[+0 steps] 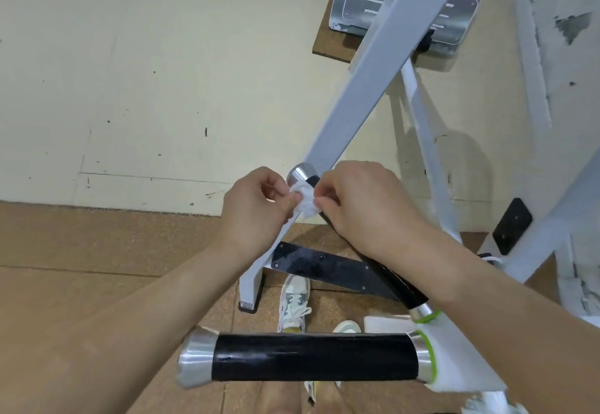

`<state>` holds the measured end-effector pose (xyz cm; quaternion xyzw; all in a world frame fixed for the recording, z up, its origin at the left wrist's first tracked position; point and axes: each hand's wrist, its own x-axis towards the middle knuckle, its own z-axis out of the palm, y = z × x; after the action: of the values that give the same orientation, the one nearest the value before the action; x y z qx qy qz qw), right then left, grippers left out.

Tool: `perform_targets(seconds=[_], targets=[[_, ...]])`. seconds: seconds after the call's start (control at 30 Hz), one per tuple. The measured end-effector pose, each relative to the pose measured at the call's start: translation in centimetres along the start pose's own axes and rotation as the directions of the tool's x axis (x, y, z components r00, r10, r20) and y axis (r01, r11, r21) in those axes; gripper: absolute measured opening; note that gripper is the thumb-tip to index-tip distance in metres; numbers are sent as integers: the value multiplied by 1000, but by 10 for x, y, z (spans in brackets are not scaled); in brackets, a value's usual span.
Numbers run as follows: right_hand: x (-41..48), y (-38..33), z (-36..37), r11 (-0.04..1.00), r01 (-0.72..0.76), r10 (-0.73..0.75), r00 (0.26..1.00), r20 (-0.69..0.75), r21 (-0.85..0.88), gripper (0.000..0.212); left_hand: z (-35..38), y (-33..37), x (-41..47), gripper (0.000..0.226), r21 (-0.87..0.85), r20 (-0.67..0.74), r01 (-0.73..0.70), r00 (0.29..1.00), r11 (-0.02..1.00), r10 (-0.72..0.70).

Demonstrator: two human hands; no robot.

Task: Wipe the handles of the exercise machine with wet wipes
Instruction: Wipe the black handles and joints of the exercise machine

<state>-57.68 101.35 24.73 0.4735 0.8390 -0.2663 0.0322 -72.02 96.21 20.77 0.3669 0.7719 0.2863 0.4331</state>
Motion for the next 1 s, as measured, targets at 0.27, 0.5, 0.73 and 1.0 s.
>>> perform_targets(seconds=[0.27, 0.5, 0.73, 1.0], targets=[[4, 8, 7, 891, -210, 233, 972, -9, 402, 11, -6, 19, -2, 20, -460, 367, 441, 885, 771, -287], [-33, 22, -31, 873, -200, 234, 972, -22, 445, 17, 16, 23, -4, 16, -413, 221, 491, 871, 767, -439], [-57, 30, -22, 903, -269, 254, 963, 89, 336, 21, 14, 39, -5, 31, -605, 301, 607, 774, 515, -558], [-74, 43, -16, 899, -203, 214, 977, 15, 388, 21, 12, 46, -9, 17, -395, 324, 607, 794, 689, -514]])
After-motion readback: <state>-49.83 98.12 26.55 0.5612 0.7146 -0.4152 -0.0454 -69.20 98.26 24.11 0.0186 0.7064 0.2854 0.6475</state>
